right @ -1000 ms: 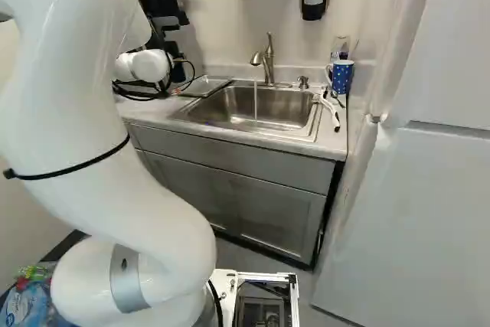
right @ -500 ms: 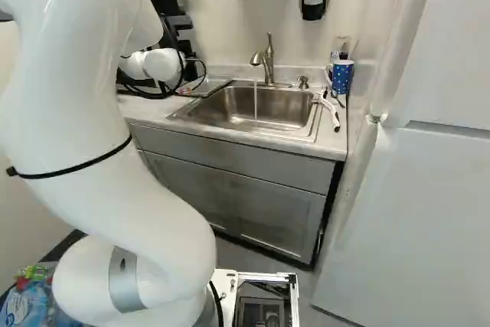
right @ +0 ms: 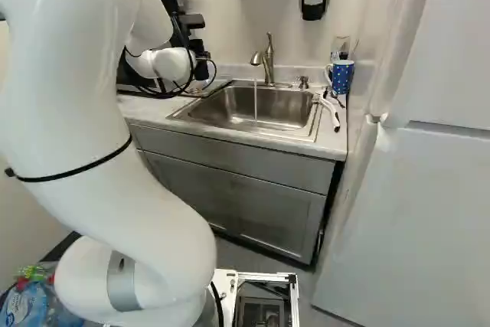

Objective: Rinse the cup and place it in the tray

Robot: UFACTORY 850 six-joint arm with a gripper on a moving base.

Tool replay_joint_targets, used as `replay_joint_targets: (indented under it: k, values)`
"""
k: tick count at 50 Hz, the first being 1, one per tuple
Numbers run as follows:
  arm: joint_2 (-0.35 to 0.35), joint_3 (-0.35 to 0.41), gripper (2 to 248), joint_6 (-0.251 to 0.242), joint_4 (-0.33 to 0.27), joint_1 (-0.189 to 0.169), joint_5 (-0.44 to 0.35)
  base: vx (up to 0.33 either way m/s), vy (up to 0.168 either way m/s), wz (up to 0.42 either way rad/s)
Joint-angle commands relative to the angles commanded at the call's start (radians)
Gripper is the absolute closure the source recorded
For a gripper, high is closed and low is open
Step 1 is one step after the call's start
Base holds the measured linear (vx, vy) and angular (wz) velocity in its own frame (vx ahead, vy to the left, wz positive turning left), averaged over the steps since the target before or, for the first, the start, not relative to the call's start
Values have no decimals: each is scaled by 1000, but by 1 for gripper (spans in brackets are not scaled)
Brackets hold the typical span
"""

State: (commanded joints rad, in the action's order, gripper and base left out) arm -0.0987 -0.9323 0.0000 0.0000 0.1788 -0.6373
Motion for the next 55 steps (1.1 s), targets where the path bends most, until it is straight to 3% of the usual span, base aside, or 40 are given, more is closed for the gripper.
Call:
replay_joint_targets:
  k: [35,55]
  values:
    - [-8,59,129,0,0,-96,0,0,0,0]
    - [-22,88,129,0,0,-122,0,0,0,0]
